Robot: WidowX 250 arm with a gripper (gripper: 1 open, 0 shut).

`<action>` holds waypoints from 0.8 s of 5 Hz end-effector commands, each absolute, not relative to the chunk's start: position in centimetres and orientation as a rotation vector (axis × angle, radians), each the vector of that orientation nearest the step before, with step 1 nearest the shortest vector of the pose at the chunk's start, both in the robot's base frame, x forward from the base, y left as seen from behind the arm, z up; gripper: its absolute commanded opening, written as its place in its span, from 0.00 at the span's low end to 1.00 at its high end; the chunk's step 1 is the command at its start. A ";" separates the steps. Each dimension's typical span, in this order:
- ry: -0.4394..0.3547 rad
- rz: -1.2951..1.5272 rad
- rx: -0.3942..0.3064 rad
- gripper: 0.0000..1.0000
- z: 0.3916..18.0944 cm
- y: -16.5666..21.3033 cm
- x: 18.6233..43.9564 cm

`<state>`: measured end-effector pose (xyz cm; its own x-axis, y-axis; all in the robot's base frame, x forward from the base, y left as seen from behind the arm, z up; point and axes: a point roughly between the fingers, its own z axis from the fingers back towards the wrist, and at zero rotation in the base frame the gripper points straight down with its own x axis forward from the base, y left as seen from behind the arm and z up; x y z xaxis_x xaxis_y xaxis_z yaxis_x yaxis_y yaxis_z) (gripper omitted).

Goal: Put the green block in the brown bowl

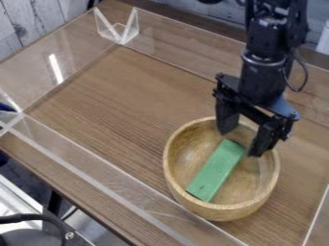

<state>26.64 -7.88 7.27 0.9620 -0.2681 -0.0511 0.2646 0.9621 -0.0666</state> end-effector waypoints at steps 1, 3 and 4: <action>-0.062 -0.232 -0.059 1.00 11.3 -7.0 27.9; -0.117 -0.103 -0.019 1.00 14.7 -2.6 29.3; -0.117 -0.069 -0.004 1.00 15.1 1.0 29.4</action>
